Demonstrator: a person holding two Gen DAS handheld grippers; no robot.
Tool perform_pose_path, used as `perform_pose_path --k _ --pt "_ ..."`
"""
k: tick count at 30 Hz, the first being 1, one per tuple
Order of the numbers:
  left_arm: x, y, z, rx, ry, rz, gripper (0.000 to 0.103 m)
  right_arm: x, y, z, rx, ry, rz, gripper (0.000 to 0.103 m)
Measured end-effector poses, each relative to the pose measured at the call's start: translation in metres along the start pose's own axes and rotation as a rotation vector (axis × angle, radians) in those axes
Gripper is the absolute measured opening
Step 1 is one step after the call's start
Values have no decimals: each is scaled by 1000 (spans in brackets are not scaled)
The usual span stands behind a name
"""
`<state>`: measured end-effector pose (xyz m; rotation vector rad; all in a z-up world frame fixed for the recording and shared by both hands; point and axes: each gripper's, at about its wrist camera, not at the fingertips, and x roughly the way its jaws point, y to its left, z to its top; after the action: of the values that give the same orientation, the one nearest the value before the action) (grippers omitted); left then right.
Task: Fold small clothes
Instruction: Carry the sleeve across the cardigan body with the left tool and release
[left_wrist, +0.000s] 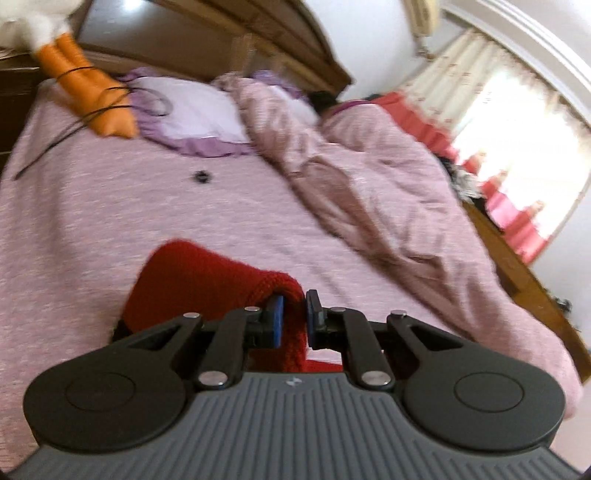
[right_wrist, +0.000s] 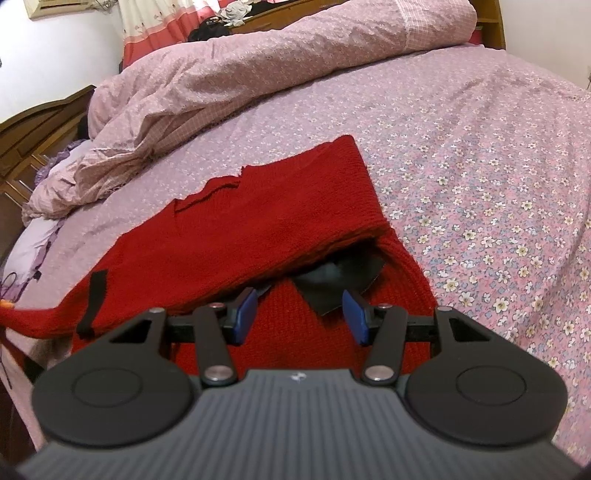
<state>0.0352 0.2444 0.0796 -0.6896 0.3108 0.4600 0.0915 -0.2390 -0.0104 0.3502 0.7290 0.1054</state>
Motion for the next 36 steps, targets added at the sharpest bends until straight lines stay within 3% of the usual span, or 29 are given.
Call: perform_pose_path --k 8,11,15,24,30,36 --pt "-12 -74 -3 77 3 -218 14 -1 -7 -3 25 0 -1 54" --pt "-10 -107 -16 117 43 -294 14 -1 -9 -4 32 2 4 54" --pt "-2 -138 -46 164 115 -337 14 -2 -11 -5 38 -1 7 54" --pt "33 -165 -129 344 327 -350 14 1 -23 -10 75 17 -8 54" --pt "49 -168 -153 450 393 -350 15 4 -26 -11 82 26 -13 54" --pt "58 -161 -164 489 488 -338 19 7 -22 -14 78 44 -5 54"
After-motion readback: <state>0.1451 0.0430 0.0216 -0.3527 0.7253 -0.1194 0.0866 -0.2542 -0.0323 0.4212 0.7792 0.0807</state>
